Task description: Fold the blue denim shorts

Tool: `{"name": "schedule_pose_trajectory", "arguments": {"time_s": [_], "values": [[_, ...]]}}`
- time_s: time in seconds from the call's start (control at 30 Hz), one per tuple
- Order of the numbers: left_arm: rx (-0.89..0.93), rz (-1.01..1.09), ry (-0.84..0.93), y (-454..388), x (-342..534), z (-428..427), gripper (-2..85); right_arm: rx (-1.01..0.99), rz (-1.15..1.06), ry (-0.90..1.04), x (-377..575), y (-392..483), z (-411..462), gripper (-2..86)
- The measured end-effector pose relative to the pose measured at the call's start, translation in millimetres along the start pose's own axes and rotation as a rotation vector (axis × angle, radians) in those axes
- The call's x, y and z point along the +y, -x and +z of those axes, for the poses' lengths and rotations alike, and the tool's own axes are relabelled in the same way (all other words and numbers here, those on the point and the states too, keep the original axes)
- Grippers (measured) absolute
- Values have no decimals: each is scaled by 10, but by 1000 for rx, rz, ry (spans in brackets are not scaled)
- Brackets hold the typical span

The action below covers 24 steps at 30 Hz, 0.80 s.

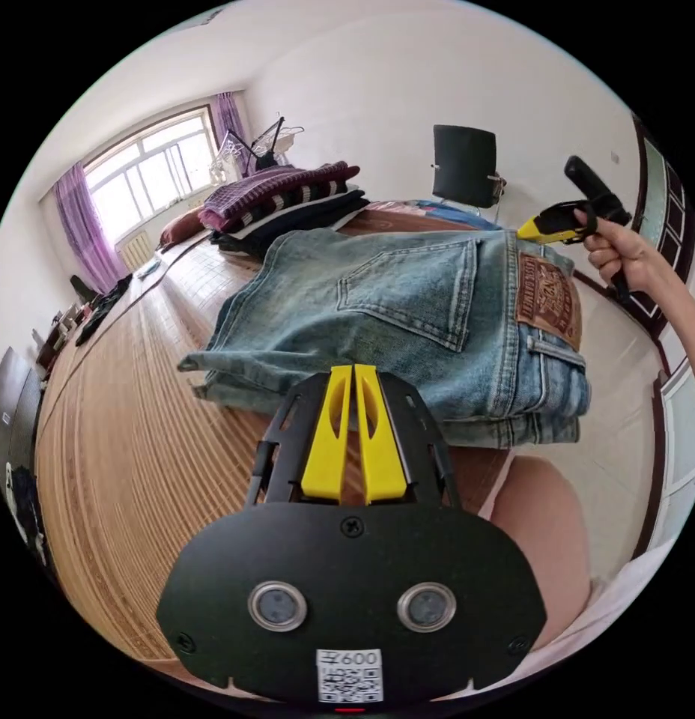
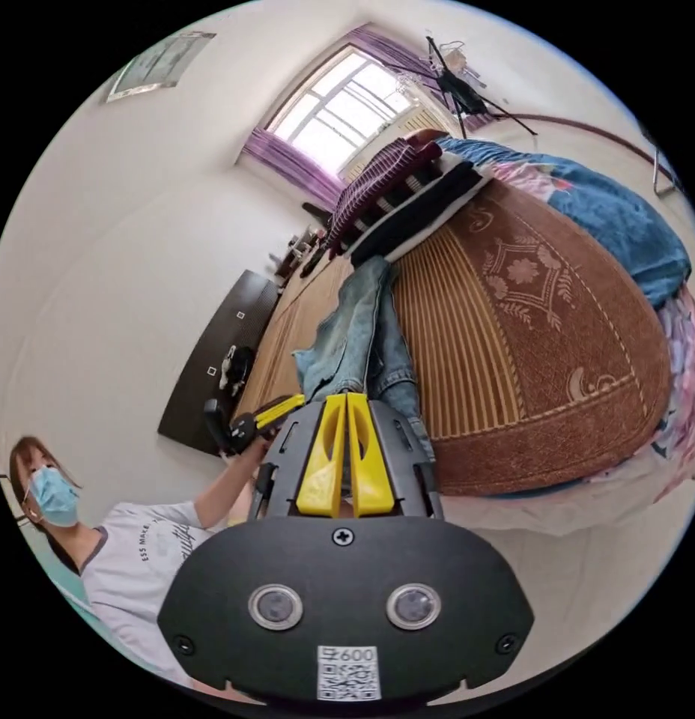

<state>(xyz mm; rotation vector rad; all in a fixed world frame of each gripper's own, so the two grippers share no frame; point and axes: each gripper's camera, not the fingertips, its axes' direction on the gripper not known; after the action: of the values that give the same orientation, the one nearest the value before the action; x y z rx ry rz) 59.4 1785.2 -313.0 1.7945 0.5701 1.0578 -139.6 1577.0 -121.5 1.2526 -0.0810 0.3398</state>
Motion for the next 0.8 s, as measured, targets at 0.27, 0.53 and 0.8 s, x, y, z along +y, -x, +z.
{"name": "schedule_pose_trajectory", "arguments": {"time_s": [0.27,0.53,0.8], "values": [[22,-57,161,49,326,-546,10,189,-206,138,323,107,823,-8],[-198,-165,51,642,533,-908,5,232,-234,-126,738,209,789,-7],[-16,-260,42,1268,406,-444,10,357,-428,59,491,668,2331,-9]]}}
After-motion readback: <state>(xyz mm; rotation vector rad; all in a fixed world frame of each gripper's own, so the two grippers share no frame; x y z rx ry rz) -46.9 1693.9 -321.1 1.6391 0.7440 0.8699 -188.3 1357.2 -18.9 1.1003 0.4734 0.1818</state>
